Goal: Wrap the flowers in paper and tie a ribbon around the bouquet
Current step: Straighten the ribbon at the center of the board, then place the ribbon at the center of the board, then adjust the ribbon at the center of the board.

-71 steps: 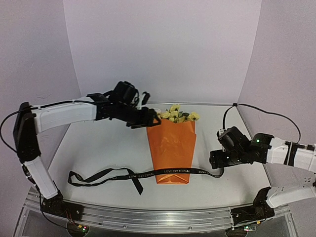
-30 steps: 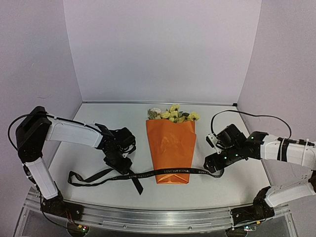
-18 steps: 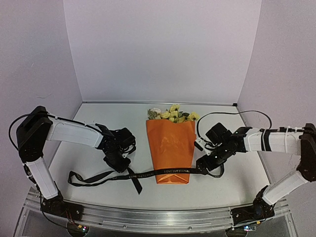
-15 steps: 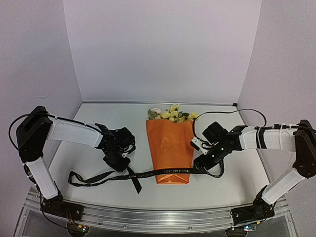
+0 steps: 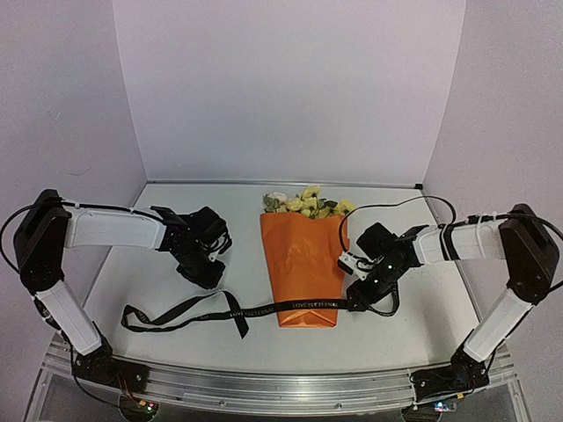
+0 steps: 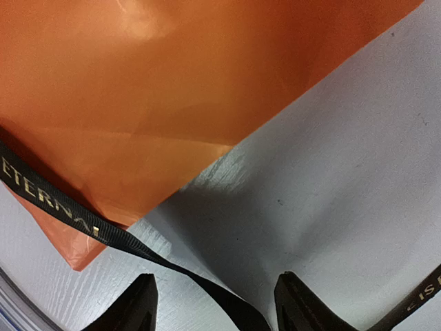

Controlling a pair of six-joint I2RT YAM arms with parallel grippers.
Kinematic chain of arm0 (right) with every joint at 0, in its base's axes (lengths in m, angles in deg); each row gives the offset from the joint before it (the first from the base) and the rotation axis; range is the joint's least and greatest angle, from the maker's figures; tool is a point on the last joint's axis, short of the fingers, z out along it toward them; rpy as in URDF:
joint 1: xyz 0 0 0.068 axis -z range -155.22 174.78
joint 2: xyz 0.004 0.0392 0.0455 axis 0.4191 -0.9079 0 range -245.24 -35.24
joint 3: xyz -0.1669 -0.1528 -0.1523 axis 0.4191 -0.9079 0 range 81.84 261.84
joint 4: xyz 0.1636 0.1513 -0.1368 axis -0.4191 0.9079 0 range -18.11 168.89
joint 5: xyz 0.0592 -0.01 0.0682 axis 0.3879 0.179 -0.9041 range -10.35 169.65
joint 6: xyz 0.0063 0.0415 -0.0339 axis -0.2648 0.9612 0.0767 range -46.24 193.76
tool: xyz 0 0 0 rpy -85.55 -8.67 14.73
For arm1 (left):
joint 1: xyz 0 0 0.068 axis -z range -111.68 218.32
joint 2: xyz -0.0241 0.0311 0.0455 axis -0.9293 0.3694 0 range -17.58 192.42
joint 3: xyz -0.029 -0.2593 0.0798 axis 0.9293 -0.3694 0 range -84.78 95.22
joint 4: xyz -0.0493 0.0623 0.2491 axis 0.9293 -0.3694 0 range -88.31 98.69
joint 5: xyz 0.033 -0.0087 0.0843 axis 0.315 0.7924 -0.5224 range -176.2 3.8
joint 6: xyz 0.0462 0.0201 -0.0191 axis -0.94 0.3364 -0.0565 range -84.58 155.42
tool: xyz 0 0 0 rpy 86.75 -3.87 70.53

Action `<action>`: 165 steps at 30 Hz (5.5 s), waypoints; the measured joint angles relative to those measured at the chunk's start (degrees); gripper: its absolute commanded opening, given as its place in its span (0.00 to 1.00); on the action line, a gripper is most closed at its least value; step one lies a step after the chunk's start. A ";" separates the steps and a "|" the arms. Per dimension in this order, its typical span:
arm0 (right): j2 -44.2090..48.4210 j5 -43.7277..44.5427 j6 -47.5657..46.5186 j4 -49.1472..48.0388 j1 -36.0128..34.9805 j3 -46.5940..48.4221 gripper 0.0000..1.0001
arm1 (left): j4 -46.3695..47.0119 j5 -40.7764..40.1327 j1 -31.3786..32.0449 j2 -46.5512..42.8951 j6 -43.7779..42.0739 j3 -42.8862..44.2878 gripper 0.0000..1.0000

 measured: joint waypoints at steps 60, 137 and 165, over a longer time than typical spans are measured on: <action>15.02 32.01 14.15 17.80 5.73 -4.36 0.00 | 3.22 -18.00 -24.56 -10.54 16.70 -7.35 0.00; 10.51 0.67 24.05 30.63 18.87 8.72 0.88 | 15.30 -0.85 -31.38 -32.55 24.63 -17.83 0.80; -16.02 -18.86 55.44 -23.60 12.44 9.28 0.41 | 39.21 23.46 -4.45 8.34 23.61 -0.96 0.57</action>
